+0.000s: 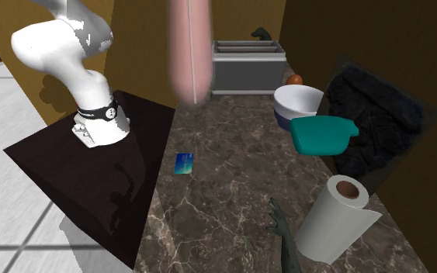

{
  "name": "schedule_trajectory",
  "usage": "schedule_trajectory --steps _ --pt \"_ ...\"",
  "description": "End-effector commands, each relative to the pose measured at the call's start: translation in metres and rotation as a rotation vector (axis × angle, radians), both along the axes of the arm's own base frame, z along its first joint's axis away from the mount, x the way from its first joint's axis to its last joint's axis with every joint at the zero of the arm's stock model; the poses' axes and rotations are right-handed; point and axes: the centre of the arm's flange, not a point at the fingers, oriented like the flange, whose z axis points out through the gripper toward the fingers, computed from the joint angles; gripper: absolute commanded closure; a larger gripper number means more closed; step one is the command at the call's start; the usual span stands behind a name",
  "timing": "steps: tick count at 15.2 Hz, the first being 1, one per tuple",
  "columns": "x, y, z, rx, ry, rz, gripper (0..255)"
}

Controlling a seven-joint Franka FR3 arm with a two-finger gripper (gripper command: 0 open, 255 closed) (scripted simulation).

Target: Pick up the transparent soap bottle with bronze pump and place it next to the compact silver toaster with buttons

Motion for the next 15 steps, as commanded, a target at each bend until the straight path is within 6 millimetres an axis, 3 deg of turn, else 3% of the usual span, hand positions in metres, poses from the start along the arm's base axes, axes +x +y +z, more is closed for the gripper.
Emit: schedule_trajectory --steps 1,15 --pt "-0.015 0.022 -0.001 -0.001 0.0 -0.002 255" --pt "-0.112 0.18 -0.001 -0.001 0.0 -0.002 255"
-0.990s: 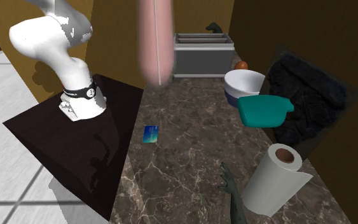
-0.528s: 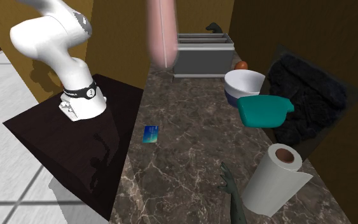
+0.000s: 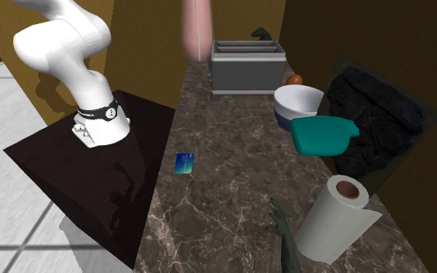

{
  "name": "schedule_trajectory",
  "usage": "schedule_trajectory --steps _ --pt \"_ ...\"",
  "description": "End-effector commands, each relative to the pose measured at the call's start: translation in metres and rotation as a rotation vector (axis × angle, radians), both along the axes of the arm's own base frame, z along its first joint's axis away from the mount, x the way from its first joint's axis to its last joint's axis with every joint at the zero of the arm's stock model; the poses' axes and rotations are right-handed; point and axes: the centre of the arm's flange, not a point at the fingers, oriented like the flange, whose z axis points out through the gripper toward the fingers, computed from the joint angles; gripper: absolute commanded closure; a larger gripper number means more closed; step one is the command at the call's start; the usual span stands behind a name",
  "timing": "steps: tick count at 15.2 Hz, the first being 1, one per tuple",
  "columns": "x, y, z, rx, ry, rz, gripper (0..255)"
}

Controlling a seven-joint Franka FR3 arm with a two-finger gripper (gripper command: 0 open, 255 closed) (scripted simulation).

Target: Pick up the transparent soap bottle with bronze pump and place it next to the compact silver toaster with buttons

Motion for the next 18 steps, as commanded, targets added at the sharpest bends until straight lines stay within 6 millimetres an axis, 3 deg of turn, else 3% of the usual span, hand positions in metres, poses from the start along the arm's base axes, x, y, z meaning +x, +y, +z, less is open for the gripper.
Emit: schedule_trajectory --steps 1,18 --pt "-0.015 0.022 -0.003 0.0 0.0 -0.002 255" --pt "-0.132 0.214 -0.003 0.0 0.0 -0.002 255"
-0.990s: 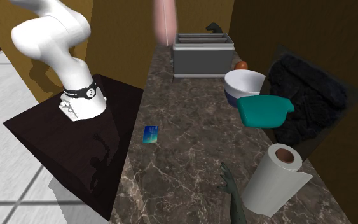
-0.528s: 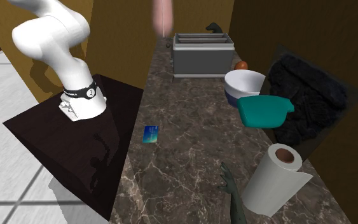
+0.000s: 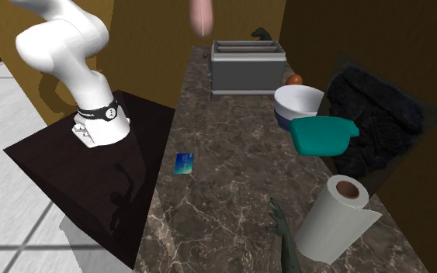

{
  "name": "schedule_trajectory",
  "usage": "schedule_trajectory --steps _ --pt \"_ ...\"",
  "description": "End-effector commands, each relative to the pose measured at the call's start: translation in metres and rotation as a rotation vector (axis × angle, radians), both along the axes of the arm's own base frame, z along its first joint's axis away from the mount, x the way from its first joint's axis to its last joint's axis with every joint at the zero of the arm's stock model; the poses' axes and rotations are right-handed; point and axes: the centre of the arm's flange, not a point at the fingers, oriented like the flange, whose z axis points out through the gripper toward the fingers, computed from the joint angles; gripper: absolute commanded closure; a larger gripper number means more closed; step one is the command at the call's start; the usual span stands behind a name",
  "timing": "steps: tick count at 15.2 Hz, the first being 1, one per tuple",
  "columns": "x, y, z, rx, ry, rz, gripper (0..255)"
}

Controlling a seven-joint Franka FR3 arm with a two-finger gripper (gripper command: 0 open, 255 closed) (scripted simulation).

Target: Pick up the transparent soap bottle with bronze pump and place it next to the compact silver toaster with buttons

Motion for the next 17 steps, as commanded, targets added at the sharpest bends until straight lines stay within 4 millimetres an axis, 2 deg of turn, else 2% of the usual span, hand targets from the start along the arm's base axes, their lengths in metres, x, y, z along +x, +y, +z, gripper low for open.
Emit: schedule_trajectory --steps 1,15,17 --pt "-0.014 0.025 0.001 0.001 0.001 -0.002 255" --pt "-0.112 0.185 0.001 0.001 0.001 -0.002 255" --pt "-0.112 0.185 -0.009 0.001 0.001 -0.002 255"
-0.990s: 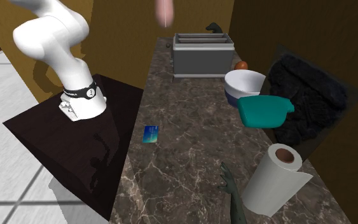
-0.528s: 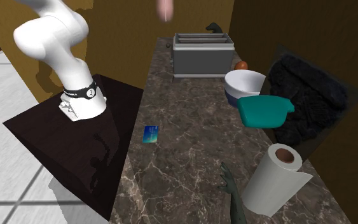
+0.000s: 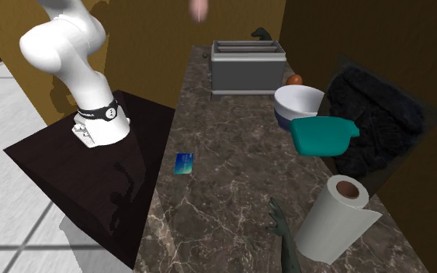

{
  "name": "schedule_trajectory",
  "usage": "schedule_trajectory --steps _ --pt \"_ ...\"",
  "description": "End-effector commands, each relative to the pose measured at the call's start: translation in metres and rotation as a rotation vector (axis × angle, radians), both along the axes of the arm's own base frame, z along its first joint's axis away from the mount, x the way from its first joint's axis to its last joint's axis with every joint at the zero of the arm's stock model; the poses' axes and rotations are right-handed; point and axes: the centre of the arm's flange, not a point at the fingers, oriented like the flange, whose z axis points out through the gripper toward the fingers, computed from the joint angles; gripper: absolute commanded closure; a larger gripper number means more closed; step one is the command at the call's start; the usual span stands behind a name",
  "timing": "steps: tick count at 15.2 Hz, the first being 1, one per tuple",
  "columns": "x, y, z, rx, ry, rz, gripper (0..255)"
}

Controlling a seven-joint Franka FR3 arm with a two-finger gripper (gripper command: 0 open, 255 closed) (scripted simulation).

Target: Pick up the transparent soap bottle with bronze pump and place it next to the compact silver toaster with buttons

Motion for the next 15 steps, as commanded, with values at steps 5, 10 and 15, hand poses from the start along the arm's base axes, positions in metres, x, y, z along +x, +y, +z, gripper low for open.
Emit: schedule_trajectory --steps 5,10,15 --pt "-0.003 0.004 -0.032 0.002 0.0 -0.002 255" --pt "-0.003 0.004 -0.058 0.002 0.0 -0.002 255" --pt "-0.003 0.004 -0.084 0.002 0.0 -0.002 255"
